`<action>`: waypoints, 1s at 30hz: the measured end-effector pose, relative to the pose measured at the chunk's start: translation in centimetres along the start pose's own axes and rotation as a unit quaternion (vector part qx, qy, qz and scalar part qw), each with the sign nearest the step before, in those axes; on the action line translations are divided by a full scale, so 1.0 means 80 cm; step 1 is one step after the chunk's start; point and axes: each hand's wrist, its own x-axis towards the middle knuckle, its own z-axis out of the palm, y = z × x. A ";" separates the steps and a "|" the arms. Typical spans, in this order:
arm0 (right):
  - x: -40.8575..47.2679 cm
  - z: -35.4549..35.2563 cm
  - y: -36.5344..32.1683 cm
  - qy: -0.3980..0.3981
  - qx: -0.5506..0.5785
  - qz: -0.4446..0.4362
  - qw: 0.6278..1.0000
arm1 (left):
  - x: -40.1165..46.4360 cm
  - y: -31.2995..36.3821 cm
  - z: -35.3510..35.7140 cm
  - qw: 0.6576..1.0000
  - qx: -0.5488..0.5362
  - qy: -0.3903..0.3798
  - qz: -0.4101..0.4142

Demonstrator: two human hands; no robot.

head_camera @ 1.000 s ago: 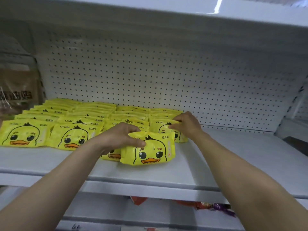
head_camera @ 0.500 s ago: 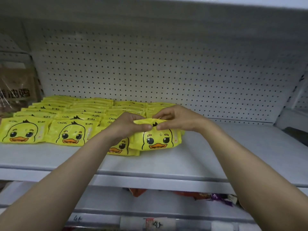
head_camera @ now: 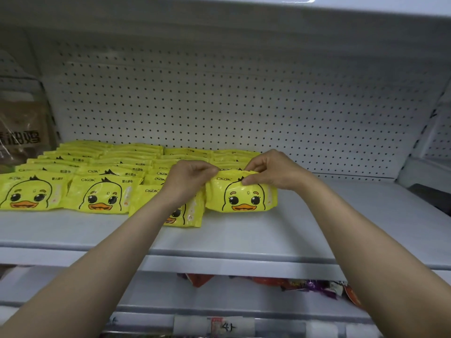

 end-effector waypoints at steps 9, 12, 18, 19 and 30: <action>0.040 0.014 0.050 0.075 -0.090 0.048 0.992 | -0.016 -0.064 0.002 0.897 0.435 -0.068 0.042; 0.047 0.025 0.048 0.087 -0.085 0.045 0.992 | -0.019 -0.067 0.005 0.894 0.442 -0.055 0.051; 0.056 0.049 0.054 0.125 -0.126 -0.003 0.984 | -0.018 -0.074 0.009 0.895 0.441 -0.035 0.062; 0.056 0.051 0.056 0.136 -0.141 -0.010 0.981 | -0.018 -0.074 0.009 0.894 0.443 -0.034 0.063; 0.052 0.060 0.053 0.188 -0.294 -0.043 0.936 | -0.022 -0.069 0.016 0.893 0.449 -0.012 0.043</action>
